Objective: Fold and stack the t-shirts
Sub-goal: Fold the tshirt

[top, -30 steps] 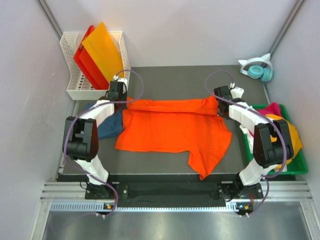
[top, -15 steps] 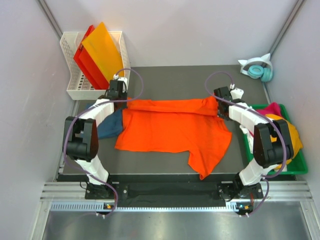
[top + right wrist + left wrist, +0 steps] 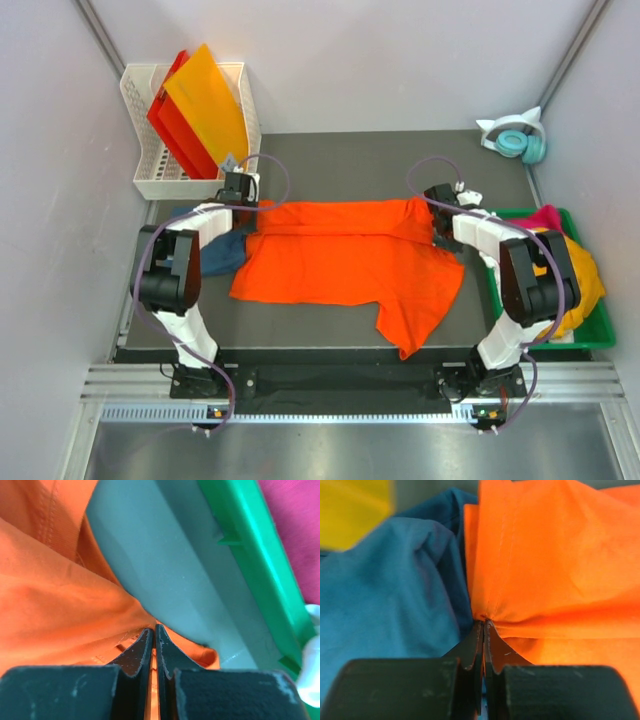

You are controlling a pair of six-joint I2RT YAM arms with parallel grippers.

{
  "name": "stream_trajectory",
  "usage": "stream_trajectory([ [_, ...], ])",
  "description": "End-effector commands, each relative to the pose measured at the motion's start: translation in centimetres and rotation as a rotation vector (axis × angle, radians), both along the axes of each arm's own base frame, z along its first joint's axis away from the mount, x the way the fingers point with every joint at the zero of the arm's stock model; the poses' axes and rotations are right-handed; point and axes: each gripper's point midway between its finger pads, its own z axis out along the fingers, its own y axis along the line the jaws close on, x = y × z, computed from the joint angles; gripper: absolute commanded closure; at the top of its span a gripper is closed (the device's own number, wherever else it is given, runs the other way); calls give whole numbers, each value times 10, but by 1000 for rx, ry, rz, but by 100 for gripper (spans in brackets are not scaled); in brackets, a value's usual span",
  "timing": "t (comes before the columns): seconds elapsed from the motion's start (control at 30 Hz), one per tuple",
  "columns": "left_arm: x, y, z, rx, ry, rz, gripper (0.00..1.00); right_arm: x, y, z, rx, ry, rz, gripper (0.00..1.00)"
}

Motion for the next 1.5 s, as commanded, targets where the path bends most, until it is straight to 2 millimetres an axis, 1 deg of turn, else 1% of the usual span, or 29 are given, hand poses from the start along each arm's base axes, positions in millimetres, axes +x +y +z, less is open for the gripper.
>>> stream_trajectory([
  [0.0, 4, -6, -2, -11, 36, -28, 93, 17, 5, 10, 35, -42, 9, 96],
  [0.07, 9, -8, 8, -19, 11, -37, 84, 31, 14, 21, 57, -95, 67, 86],
  [0.1, 17, -11, 22, -34, -25, -45, 81, 38, 20, 29, 81, -122, 93, 81],
  [0.13, 21, -13, 32, -44, -46, -51, 76, 45, 22, 37, 78, -137, 120, 68],
  [0.17, 25, -15, 47, -59, -75, -55, 66, 60, 26, 55, 81, -177, 134, 60],
  [0.2, 36, -19, 65, -71, -118, -63, 62, 66, 28, 63, 82, -188, 143, 53],
  [0.23, 41, -23, 77, -89, -143, -75, 57, 70, 29, 71, 76, -186, 163, 41],
  [0.27, 46, -26, 89, -102, -167, -76, 50, 83, 34, 90, 85, -226, 172, 38],
  [0.3, 57, -28, 108, -113, -213, -78, 48, 86, 35, 93, 84, -220, 182, 34],
  [0.33, 61, -35, 117, -140, -231, -100, 48, 91, 36, 100, 81, -230, 187, 33],
  [0.37, 66, -37, 121, -149, -240, -103, 47, 100, 39, 114, 83, -265, 192, 33],
  [0.4, 74, -40, 131, -161, -274, -114, 47, 105, 41, 116, 84, -278, 205, 32],
  [0.43, 77, -45, 132, -175, -276, -129, 47, 109, 45, 118, 92, -287, 218, 33],
  [0.47, 81, -47, 121, -182, -255, -134, 49, 117, 50, 123, 102, -307, 234, 34],
  [0.5, 86, -51, 120, -185, -253, -142, 56, 123, 54, 115, 112, -295, 248, 37],
  [0.53, 88, -54, 112, -185, -233, -147, 59, 127, 58, 112, 120, -288, 254, 41],
  [0.57, 90, -56, 92, -182, -187, -148, 63, 136, 63, 117, 131, -302, 264, 44],
  [0.6, 93, -59, 87, -184, -167, -152, 68, 140, 67, 104, 145, -269, 269, 49],
  [0.63, 94, -60, 79, -181, -150, -153, 69, 142, 71, 100, 154, -260, 271, 50],
  [0.67, 95, -60, 64, -181, -120, -143, 70, 147, 76, 99, 165, -267, 279, 50],
  [0.77, 94, -64, 42, -199, -85, -137, 70, 159, 93, 88, 205, -287, 315, 54],
  [0.8, 94, -65, 37, -202, -79, -133, 70, 164, 100, 79, 224, -284, 326, 56],
  [0.87, 94, -68, 26, -212, -58, -131, 72, 171, 108, 76, 236, -286, 330, 59],
  [0.9, 92, -70, 22, -212, -48, -132, 73, 170, 107, 59, 238, -242, 311, 60],
  [0.93, 90, -71, 15, -211, -31, -134, 74, 172, 108, 56, 235, -232, 301, 60],
  [1.0, 86, -71, 9, -203, -9, -137, 75, 167, 103, 44, 222, -200, 265, 62],
  [1.13, 80, -61, -6, -152, 30, -116, 76, 148, 78, 24, 194, -153, 172, 62],
  [1.33, 80, -39, -17, -76, 52, -45, 75, 120, 32, 12, 140, -115, 0, 69],
  [1.47, 83, -29, -20, -40, 53, -7, 75, 106, 12, 7, 135, -88, -71, 71],
])
